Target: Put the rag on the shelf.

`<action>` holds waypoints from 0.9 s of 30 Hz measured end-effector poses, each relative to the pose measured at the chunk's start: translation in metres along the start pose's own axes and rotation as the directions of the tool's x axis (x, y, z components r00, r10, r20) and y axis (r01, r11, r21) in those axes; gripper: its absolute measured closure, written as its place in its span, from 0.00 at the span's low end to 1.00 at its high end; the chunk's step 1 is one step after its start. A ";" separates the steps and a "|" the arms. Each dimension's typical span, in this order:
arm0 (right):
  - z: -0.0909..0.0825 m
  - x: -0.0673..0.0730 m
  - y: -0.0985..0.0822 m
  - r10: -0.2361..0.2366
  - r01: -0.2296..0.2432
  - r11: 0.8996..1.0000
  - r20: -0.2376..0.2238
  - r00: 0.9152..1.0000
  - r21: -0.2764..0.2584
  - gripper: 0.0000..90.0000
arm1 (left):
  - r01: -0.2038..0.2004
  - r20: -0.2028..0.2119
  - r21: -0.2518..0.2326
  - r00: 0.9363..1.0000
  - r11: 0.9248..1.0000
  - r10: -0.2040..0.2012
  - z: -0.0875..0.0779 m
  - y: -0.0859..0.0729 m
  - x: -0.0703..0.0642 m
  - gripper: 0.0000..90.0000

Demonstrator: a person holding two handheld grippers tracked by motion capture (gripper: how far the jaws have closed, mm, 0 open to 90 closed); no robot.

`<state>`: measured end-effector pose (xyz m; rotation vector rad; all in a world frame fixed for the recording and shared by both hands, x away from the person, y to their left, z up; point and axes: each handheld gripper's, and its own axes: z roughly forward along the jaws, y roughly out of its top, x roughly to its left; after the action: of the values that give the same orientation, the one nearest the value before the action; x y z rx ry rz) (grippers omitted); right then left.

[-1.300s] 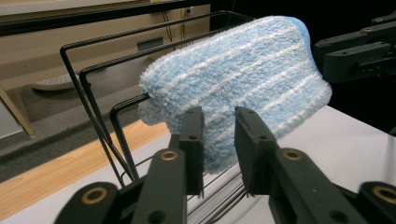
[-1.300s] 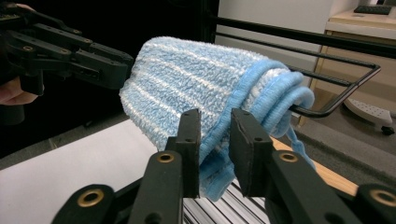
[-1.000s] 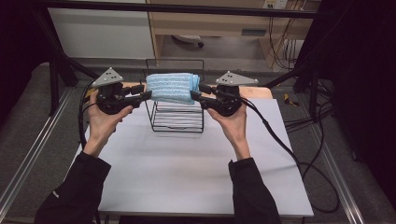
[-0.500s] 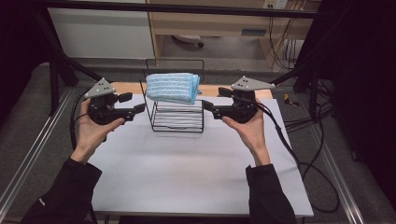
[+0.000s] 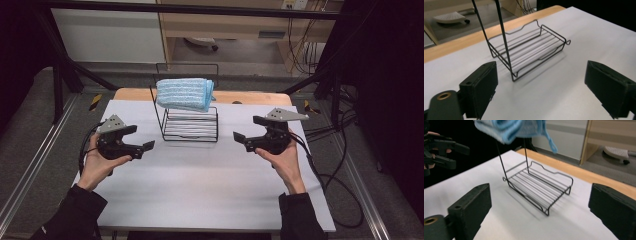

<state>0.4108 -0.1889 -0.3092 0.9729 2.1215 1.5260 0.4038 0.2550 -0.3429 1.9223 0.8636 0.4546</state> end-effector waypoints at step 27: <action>-0.037 -0.040 -0.139 0.112 -0.119 0.978 0.051 0.992 0.172 0.01 | 0.023 -0.032 0.089 0.999 0.996 -0.021 0.013 -0.093 0.005 0.11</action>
<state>0.3701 -0.2685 -0.4291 1.1962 2.2347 1.3761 0.3798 0.2788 -0.4308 1.9900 0.9386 0.4403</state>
